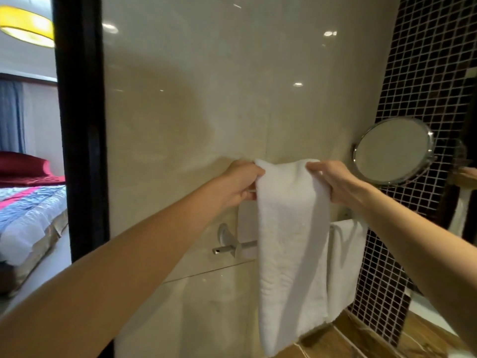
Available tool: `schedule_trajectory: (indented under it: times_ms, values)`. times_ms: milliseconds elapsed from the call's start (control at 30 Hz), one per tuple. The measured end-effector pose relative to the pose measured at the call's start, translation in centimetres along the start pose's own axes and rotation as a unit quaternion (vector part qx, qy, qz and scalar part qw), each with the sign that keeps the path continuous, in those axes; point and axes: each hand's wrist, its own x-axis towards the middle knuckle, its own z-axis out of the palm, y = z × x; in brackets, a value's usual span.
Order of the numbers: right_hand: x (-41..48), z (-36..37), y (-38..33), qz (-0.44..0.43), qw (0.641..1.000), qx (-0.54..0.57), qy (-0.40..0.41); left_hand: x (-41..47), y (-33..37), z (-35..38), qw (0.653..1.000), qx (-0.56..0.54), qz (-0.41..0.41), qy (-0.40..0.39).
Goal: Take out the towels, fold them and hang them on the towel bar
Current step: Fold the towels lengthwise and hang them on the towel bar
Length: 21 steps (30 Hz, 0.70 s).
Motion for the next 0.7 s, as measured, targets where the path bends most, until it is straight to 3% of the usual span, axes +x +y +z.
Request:
schedule_trajectory:
  times_ms: [267, 467, 700]
  values:
    - [-0.1, 0.7, 5.5, 0.066, 0.998, -0.008, -0.016, 0.2, -4.9, -0.8, 0.996, 0.03, -0.087, 0.017]
    - [-0.3, 0.0, 7.9, 0.063, 0.992, -0.104, -0.028, 1.2, -7.5, -1.1, 0.983, 0.092, -0.15, 0.047]
    - [0.7, -0.1, 9.5, 0.082, 0.986, -0.142, 0.015, 1.8, -8.6, -0.7, 0.983, 0.086, -0.145, 0.072]
